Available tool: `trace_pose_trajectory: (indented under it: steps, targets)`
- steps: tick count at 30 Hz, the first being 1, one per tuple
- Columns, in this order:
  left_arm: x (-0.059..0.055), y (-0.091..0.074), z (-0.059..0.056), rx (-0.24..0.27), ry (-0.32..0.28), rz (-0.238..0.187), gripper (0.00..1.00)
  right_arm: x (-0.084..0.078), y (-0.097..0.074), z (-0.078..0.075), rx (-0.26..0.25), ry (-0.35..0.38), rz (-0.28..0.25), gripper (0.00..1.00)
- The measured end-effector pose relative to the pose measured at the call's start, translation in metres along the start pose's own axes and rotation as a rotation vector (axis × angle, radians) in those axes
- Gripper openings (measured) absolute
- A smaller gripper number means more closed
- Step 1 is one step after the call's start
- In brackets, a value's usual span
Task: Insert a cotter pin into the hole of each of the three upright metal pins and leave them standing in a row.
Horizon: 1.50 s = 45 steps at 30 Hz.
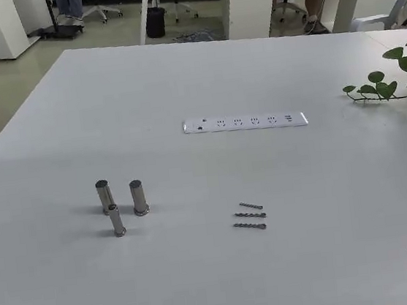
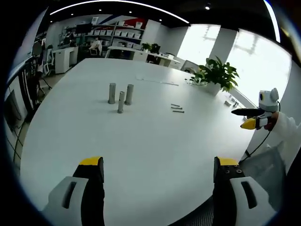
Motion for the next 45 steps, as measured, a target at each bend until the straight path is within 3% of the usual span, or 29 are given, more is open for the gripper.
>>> trace_pose_trajectory:
  steps: [22,34,45]
  targets:
    - [0.023,-0.001,0.004,0.022,0.005,-0.043,0.96,0.011,-0.003,-0.014,-0.005,-0.048,0.032,0.97]
    - [0.022,-0.001,0.004,0.036,-0.017,-0.062,0.94,0.007,-0.005,-0.010,-0.001,-0.036,0.026,0.97]
    - [0.023,0.000,0.012,0.043,-0.026,-0.071,0.87,0.001,-0.004,-0.010,-0.003,-0.028,0.044,0.96]
Point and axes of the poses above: the centre of the closed fingertips' face, and the gripper's own axes: y roughly forward along the fingers, z roughly to its left, x roughly out of its top, the point moved 1 cm from there along -y, roughly backward along the fingers, and after that the axes turned 10 degrees about z, right-handed, at the moved point
